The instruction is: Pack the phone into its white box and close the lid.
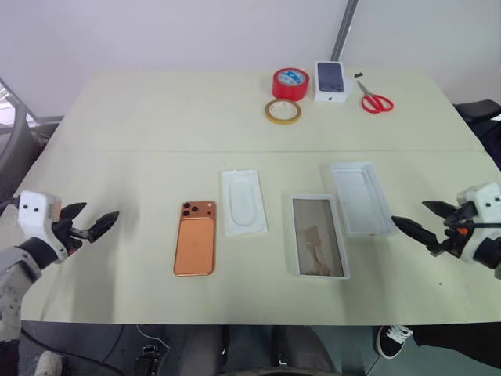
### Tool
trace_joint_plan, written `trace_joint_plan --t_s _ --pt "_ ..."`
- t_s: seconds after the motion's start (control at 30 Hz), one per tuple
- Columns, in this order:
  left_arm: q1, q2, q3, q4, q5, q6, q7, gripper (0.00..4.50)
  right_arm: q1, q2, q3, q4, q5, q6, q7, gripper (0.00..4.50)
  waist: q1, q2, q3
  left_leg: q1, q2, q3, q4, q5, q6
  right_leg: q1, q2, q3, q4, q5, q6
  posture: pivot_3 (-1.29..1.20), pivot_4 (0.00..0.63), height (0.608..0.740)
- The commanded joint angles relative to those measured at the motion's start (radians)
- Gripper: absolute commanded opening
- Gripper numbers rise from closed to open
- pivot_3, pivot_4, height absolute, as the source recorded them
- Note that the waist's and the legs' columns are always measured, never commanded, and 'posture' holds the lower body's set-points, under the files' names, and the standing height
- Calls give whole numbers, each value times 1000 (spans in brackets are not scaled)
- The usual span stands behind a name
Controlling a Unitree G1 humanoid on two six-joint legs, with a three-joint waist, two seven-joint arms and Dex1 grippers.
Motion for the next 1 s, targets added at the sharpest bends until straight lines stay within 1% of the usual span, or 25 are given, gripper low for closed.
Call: trace_joint_plan --t_s 0.03,0.23,0.33,0.4,0.53,0.63,0.73,0.87,1.0 --pt "-15 7 17 -17 -10 -7 3 4473 -20 -3 0 -38 11 -19 0 4500 0 0 0 0 0 0 0 0 0 0 0 0 0 0 0 0 150 740" --pt "-41 -14 -5 -59 -29 13 15 4473 -61 0 38 -84 23 -6 -18 4500 0 0 0 0 0 0 0 0 0 0 0 0 0 0 0 0 150 740" --pt "-71 -48 -45 -116 -58 48 32 4473 -97 3 80 -125 33 8 -33 4500 1 0 0 0 0 0 1 0 0 0 0 0 1 0 0 0 150 740" --pt "-105 -81 -105 -155 -70 78 49 4473 -144 9 140 -166 35 28 -56 4500 2 0 0 0 0 0 1 0 0 0 0 0 1 0 0 0 150 740" --pt "-197 -202 -263 -289 -152 238 144 4473 -244 18 289 -237 17 34 -75 4500 3 0 0 0 0 0 2 0 0 0 1 0 1 0 0 0 150 740" --pt "-242 -268 -325 -346 -173 341 242 4473 -277 23 339 -234 -3 23 -79 4500 2 -1 0 -2 0 -1 3 0 0 0 1 0 1 0 1 0 150 740" --pt "-322 -323 -378 -369 -184 495 372 4473 -346 49 409 -245 -10 37 -103 4500 -1 -1 0 -1 0 -1 4 0 0 -1 2 0 3 0 1 0 150 740" --pt "-404 -428 -341 -340 -220 658 521 4473 -334 51 432 -263 -14 42 -104 4500 3 -1 0 -1 0 -1 4 0 0 0 3 0 3 0 1 0 150 740" --pt "-478 -485 -310 -286 -233 780 596 4473 -310 46 425 -272 -14 40 -101 4500 4 -1 0 -2 0 -2 7 0 0 0 2 -1 3 0 1 0 150 740"
